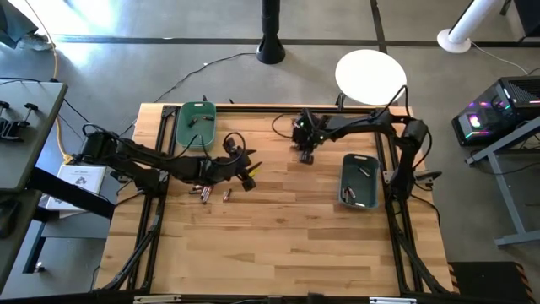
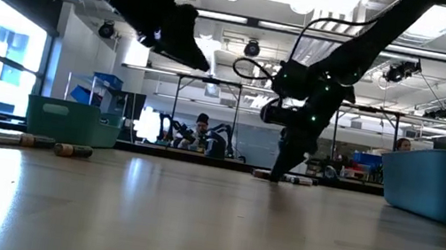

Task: Sort batteries
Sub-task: Put the black battery into the green bin

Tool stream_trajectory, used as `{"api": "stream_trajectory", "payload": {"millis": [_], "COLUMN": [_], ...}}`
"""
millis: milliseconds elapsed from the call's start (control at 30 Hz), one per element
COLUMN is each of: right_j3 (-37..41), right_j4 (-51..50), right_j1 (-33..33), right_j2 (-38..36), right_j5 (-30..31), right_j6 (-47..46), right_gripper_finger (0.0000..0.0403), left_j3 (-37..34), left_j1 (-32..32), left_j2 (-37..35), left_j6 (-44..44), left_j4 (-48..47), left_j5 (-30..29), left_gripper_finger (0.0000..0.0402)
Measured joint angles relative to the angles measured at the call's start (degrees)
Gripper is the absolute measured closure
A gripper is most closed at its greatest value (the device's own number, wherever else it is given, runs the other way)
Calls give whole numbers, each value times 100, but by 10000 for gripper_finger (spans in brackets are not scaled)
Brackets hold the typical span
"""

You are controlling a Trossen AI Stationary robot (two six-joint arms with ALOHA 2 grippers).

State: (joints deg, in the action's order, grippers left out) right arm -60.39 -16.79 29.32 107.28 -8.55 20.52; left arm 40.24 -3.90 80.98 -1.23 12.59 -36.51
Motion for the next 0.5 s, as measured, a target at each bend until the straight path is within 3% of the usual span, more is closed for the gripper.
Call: {"api": "stream_trajectory", "payload": {"millis": [200, 333, 500], "right_j3": [65, 459, 818], "right_j4": [1346, 3366, 5857], "right_j1": [-710, -1205, -1704], "right_j2": [21, 21, 18], "right_j5": [-698, -1118, -1186], "right_j6": [-417, -873, -1566], "right_gripper_finger": [380, 384, 384], "left_j3": [-889, -1819, -2806], "left_j1": [286, 330, 330], "left_j2": [-571, -931, -1009], "left_j6": [-422, -290, 79], "left_j4": [460, 2032, 4412], "left_j5": [646, 999, 2000], "left_gripper_finger": [204, 204, 204]}}
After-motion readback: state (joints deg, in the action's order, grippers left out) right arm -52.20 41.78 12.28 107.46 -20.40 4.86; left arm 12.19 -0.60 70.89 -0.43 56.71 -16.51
